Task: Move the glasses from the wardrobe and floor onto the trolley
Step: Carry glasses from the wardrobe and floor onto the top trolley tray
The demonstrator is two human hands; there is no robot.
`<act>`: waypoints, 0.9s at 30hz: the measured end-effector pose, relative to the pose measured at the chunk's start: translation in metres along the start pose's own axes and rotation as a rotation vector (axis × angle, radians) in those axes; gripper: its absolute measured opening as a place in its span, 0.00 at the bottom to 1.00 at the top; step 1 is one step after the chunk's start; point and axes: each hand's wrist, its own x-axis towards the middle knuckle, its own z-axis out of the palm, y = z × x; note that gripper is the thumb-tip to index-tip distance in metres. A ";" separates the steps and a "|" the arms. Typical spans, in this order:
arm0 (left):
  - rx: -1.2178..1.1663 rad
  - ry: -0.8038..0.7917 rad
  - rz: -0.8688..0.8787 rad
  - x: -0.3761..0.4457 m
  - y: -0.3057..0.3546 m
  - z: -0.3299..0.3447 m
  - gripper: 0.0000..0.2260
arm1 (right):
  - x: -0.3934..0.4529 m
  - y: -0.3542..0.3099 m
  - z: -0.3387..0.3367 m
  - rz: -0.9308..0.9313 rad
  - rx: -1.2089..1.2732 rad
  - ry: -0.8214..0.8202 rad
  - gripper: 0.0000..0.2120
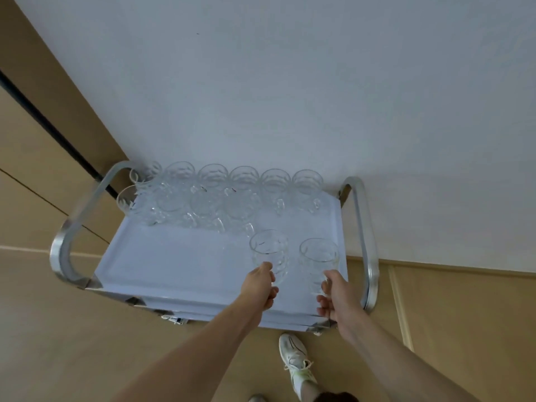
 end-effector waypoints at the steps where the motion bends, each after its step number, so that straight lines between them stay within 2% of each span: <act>1: 0.005 0.002 -0.005 0.004 0.002 0.002 0.12 | 0.004 0.000 0.000 0.002 0.010 -0.007 0.16; 10: -0.024 0.057 0.055 0.020 0.013 0.027 0.10 | 0.036 -0.014 0.002 -0.027 0.002 -0.083 0.18; 16: -0.122 0.073 0.076 0.032 0.024 0.048 0.15 | 0.053 -0.032 0.005 -0.050 0.007 -0.149 0.17; 21: -0.174 0.069 0.128 0.043 0.031 0.067 0.17 | 0.069 -0.044 0.006 -0.129 -0.104 -0.204 0.16; 27: -0.112 0.083 0.132 0.053 0.033 0.085 0.18 | 0.088 -0.056 0.013 -0.148 -0.157 -0.220 0.15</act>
